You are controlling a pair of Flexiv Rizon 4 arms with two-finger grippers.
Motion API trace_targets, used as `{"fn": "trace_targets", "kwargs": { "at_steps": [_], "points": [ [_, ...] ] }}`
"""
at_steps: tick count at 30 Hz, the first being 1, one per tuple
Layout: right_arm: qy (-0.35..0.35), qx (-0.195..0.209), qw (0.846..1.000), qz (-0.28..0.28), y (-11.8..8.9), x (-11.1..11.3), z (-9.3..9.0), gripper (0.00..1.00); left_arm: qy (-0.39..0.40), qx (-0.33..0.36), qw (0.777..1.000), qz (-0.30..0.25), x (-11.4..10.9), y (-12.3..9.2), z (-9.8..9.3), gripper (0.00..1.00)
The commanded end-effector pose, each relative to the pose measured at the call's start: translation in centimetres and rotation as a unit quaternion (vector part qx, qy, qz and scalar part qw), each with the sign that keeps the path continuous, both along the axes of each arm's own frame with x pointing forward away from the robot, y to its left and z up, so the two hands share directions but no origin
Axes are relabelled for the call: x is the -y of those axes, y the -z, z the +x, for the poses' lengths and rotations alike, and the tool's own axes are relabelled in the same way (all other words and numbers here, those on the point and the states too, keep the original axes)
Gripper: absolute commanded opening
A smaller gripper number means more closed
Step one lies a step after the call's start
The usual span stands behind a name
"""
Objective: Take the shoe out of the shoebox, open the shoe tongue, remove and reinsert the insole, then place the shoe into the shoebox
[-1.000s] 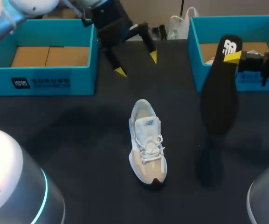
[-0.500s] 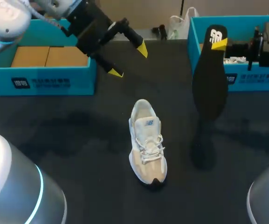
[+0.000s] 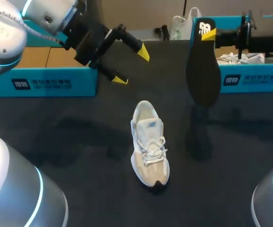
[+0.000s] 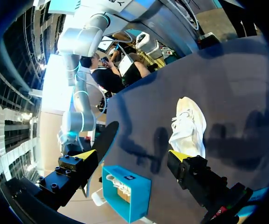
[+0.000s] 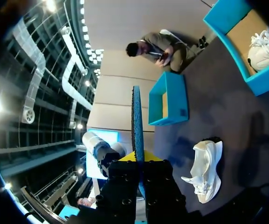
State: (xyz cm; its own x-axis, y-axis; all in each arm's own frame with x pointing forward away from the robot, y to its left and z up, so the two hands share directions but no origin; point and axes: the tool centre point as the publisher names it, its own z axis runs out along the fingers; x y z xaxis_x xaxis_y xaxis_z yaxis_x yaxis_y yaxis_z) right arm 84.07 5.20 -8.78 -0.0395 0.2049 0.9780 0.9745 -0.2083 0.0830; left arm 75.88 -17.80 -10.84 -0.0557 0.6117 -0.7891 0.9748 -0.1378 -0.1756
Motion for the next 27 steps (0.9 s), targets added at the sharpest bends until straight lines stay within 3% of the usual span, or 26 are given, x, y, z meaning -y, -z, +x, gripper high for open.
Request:
{"fn": "trace_targets", "kwargs": {
  "at_steps": [1,11,17,27],
  "points": [
    [-0.010,-0.003,1.000,-0.002,0.0,-0.1,0.4,0.00,0.000,0.001,1.000,0.001,0.0,-0.1,0.0,1.00],
    [-0.010,-0.003,1.000,-0.002,0.0,-0.1,0.4,0.00,0.000,0.001,1.000,0.001,0.0,-0.1,0.0,1.00],
    [-0.010,-0.004,1.000,0.021,-0.4,-0.7,1.1,0.00,-0.015,0.038,0.991,-0.124,0.1,-0.8,0.4,1.00],
    [-0.011,-0.058,0.997,0.041,-1.3,-1.5,1.7,0.00,-0.031,0.114,0.970,-0.213,0.9,-1.7,1.8,1.00]
  ]
}}
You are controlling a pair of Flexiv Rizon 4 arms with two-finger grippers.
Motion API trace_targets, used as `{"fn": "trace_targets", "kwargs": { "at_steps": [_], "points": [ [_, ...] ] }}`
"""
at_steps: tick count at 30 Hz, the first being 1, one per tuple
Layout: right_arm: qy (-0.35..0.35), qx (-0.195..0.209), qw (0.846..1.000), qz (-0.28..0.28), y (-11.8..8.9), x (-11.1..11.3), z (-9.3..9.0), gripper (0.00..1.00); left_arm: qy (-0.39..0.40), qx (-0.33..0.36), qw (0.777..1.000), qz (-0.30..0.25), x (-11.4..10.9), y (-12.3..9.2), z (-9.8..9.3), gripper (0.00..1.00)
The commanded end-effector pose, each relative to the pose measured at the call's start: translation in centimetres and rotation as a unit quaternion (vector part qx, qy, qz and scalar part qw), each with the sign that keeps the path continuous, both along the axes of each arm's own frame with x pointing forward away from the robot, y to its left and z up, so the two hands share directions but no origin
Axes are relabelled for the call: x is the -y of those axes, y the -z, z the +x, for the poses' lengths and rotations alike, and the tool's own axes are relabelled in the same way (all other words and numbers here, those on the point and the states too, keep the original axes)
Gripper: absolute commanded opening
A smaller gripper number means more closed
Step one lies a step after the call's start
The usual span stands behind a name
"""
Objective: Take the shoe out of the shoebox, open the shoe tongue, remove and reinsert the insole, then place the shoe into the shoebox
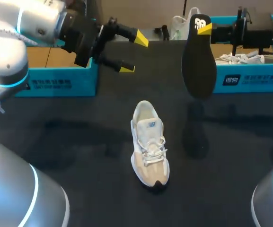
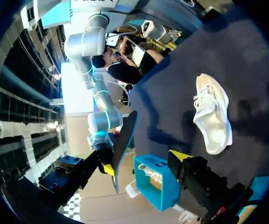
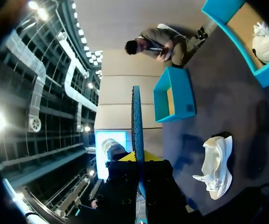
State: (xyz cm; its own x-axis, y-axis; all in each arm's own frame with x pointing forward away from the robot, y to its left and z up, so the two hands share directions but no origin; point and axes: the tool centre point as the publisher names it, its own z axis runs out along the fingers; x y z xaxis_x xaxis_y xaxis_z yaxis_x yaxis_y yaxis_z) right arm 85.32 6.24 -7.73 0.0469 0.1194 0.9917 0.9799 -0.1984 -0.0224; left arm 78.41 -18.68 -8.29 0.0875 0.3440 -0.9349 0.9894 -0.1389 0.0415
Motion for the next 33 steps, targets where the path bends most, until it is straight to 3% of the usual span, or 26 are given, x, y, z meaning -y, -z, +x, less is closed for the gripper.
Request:
{"fn": "trace_targets", "kwargs": {
  "at_steps": [1,5,16,24,33],
  "points": [
    [-0.008,-0.020,1.000,-0.003,-0.4,-0.5,0.5,0.00,-0.028,0.035,0.997,-0.070,0.1,0.7,-0.7,1.00],
    [-0.011,-0.036,0.999,-0.005,-0.5,-0.8,0.4,0.00,-0.056,0.068,0.995,-0.051,0.7,0.5,-0.8,1.00],
    [-0.011,-0.052,0.999,0.002,-0.3,-2.3,0.5,0.00,-0.056,0.068,0.995,-0.051,0.7,0.5,-0.8,1.00],
    [-0.010,-0.053,0.999,0.010,-0.1,-3.8,0.5,0.00,-0.053,0.026,0.990,-0.125,2.2,1.2,-0.3,1.00],
    [-0.022,-0.058,0.998,0.018,0.0,-5.7,0.6,0.00,-0.050,0.019,0.986,-0.158,4.0,1.8,0.3,1.00]
  ]
}}
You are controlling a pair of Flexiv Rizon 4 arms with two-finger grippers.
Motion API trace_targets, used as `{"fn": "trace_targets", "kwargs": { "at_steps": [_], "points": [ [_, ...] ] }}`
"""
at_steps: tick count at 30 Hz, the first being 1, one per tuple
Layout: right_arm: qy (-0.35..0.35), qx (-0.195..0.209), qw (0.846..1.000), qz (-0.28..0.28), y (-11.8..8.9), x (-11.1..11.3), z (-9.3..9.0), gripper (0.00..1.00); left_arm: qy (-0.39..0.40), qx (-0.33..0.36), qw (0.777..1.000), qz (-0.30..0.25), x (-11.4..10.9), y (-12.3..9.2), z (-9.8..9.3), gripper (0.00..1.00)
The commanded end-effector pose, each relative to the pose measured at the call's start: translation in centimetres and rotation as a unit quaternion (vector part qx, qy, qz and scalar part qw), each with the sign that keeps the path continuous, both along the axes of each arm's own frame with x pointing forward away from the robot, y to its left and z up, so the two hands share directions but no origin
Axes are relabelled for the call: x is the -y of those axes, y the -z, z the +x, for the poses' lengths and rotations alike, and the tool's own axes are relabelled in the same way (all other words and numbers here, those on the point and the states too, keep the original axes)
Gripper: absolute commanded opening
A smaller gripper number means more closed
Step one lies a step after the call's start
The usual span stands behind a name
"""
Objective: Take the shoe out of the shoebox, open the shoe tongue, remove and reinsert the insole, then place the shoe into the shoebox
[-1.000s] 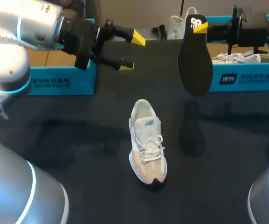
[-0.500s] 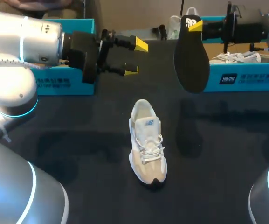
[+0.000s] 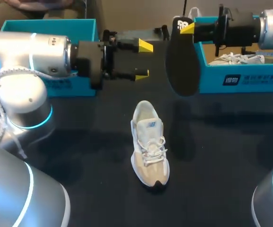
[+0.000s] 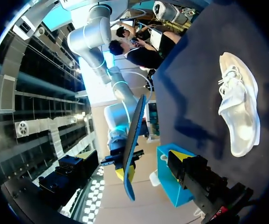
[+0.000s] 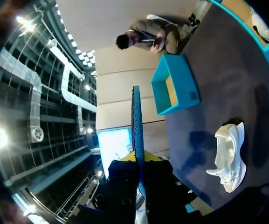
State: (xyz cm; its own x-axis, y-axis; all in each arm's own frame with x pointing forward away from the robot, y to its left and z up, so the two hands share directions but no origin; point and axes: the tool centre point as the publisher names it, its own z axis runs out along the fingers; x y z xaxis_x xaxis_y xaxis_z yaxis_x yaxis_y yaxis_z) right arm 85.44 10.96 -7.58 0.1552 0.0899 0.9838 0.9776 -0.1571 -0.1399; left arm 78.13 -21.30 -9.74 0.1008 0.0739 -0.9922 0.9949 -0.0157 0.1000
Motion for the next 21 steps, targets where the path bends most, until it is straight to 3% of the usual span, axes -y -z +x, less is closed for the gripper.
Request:
{"fn": "trace_targets", "kwargs": {
  "at_steps": [1,11,12,14,15,21],
  "points": [
    [-0.004,-0.003,1.000,0.003,0.2,-1.2,0.5,0.00,0.000,0.002,1.000,-0.017,1.6,0.4,0.6,1.00],
    [-0.004,-0.014,1.000,0.011,1.1,-2.6,0.4,0.00,-0.011,0.004,0.999,-0.041,3.6,0.8,1.0,1.00],
    [-0.004,-0.015,1.000,0.012,1.1,-2.7,0.4,0.00,-0.012,0.004,0.999,-0.042,3.8,0.8,1.0,0.96],
    [-0.004,-0.016,1.000,0.014,1.1,-3.0,0.3,0.00,-0.015,0.005,0.999,-0.045,4.2,0.9,1.0,0.80],
    [-0.004,-0.016,1.000,0.015,1.1,-3.1,0.3,0.00,-0.015,0.005,0.999,-0.046,4.4,0.9,1.0,0.59],
    [-0.006,-0.018,1.000,0.017,1.2,-3.3,0.3,0.00,-0.026,0.001,0.998,-0.052,5.0,1.2,1.4,0.20]
  ]
}}
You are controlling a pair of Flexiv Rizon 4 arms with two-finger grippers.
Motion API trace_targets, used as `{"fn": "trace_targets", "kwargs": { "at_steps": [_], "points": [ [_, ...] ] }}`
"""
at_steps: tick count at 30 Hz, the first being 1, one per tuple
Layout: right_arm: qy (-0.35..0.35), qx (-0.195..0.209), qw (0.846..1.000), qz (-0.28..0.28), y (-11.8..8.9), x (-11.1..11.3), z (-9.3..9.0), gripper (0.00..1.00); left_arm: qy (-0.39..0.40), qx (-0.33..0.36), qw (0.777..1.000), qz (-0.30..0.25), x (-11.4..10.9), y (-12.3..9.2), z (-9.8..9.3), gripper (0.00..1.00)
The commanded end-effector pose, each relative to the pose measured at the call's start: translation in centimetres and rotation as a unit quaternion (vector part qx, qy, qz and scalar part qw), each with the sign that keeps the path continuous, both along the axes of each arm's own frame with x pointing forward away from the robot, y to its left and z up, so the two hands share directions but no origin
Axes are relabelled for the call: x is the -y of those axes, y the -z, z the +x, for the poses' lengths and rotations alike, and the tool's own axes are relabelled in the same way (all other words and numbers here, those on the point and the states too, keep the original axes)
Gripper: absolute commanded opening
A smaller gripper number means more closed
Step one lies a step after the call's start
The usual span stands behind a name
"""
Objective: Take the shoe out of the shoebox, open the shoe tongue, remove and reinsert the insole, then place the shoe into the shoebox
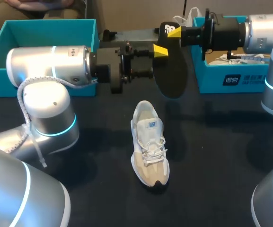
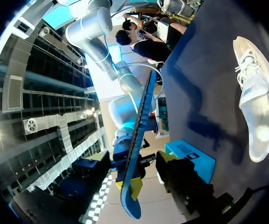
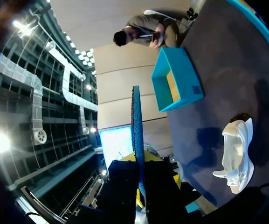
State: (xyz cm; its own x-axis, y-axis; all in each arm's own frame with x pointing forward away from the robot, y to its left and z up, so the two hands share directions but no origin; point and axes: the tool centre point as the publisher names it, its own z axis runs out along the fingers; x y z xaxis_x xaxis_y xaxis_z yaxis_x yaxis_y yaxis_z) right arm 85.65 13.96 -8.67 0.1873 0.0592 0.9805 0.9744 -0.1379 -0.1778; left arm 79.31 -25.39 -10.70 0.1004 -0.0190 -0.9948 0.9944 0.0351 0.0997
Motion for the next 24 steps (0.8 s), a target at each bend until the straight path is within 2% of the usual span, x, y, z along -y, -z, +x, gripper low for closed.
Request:
{"fn": "trace_targets", "kwargs": {
  "at_steps": [1,4,6,12,13,14,24],
  "points": [
    [0.001,-0.002,1.000,0.000,0.1,-0.3,0.0,0.00,-0.009,0.000,1.000,-0.004,1.0,0.3,0.4,0.20],
    [0.001,-0.002,1.000,0.001,0.1,-0.5,0.0,0.00,-0.016,-0.002,1.000,-0.006,1.3,0.4,0.7,0.18],
    [0.000,-0.002,1.000,0.002,0.1,-0.7,-0.1,0.00,-0.021,-0.001,1.000,-0.008,1.4,0.4,0.8,0.00],
    [-0.001,-0.004,1.000,0.002,0.4,-0.7,-0.3,0.00,-0.027,-0.001,1.000,-0.014,1.5,0.3,1.1,0.00],
    [-0.005,-0.002,1.000,0.000,0.4,-0.7,-0.4,0.09,-0.027,-0.002,1.000,-0.014,1.4,0.1,1.1,0.00],
    [-0.009,0.002,1.000,-0.004,0.5,-0.7,-0.6,1.00,-0.027,-0.001,1.000,-0.015,1.2,0.0,1.0,0.00],
    [0.006,0.073,0.997,-0.037,1.6,2.4,-2.4,1.00,-0.009,-0.019,1.000,-0.020,-1.7,-0.8,-0.2,0.00]
  ]
}}
